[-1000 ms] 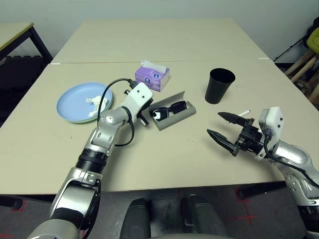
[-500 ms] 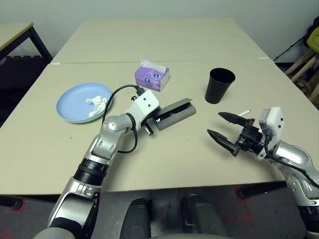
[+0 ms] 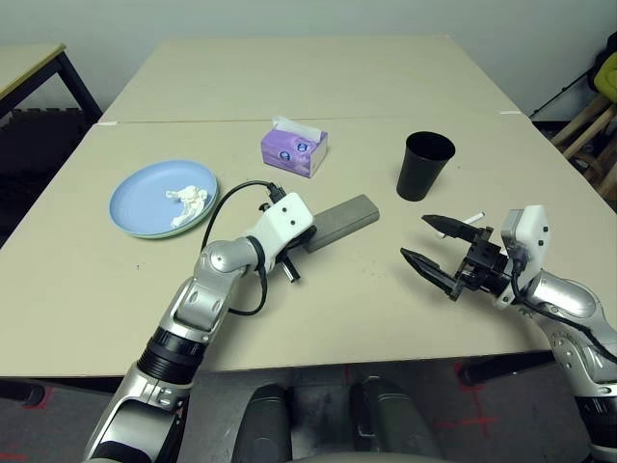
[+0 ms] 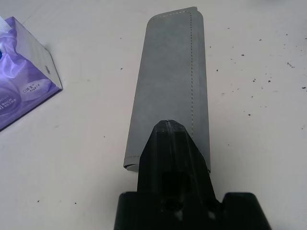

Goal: Organize and tidy the items on the table.

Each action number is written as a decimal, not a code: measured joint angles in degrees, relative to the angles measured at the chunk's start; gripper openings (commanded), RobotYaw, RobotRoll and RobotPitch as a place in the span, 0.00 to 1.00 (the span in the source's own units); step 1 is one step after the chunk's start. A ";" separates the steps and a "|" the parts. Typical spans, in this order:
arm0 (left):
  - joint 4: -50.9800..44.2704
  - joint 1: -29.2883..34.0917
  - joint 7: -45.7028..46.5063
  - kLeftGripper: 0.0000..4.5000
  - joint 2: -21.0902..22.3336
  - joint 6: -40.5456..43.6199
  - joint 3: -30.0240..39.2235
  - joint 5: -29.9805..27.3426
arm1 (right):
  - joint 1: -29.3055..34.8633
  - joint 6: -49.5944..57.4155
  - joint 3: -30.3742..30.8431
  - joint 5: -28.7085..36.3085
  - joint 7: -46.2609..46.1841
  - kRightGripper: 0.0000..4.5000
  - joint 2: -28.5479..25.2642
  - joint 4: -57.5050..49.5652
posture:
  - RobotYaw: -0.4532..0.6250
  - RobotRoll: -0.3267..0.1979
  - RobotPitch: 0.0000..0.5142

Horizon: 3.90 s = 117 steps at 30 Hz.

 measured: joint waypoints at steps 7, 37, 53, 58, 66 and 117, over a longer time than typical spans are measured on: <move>0.39 0.16 0.41 0.00 -0.04 -0.92 0.14 -0.31 | -0.15 0.02 0.00 -0.01 -0.33 1.00 0.00 0.00 | 0.41 0.62 0.20; -14.61 3.34 -10.72 0.99 8.06 9.01 24.39 -34.17 | -4.67 -2.35 0.09 -1.56 1.51 1.00 -0.31 6.73 | 0.45 0.62 0.12; -15.36 12.49 -15.58 0.99 10.66 -3.73 21.41 -32.81 | -7.03 -3.63 -0.05 -2.06 3.33 1.00 -1.56 10.75 | 0.46 0.62 0.14; -15.27 13.14 -15.89 0.99 11.27 -5.00 21.42 -32.77 | -7.89 -3.56 -0.92 -2.01 3.51 1.00 -3.39 11.06 | 0.45 0.62 0.14; -14.45 13.16 -16.43 0.99 11.28 -6.52 21.29 -32.78 | -14.30 -0.62 -2.36 -2.57 5.37 1.00 -11.06 14.12 | 0.45 0.62 0.15; -13.06 10.13 -13.53 0.99 10.42 -5.83 22.30 -37.04 | -28.43 -2.87 7.68 -26.22 19.37 1.00 -32.24 29.34 | 0.47 0.62 0.12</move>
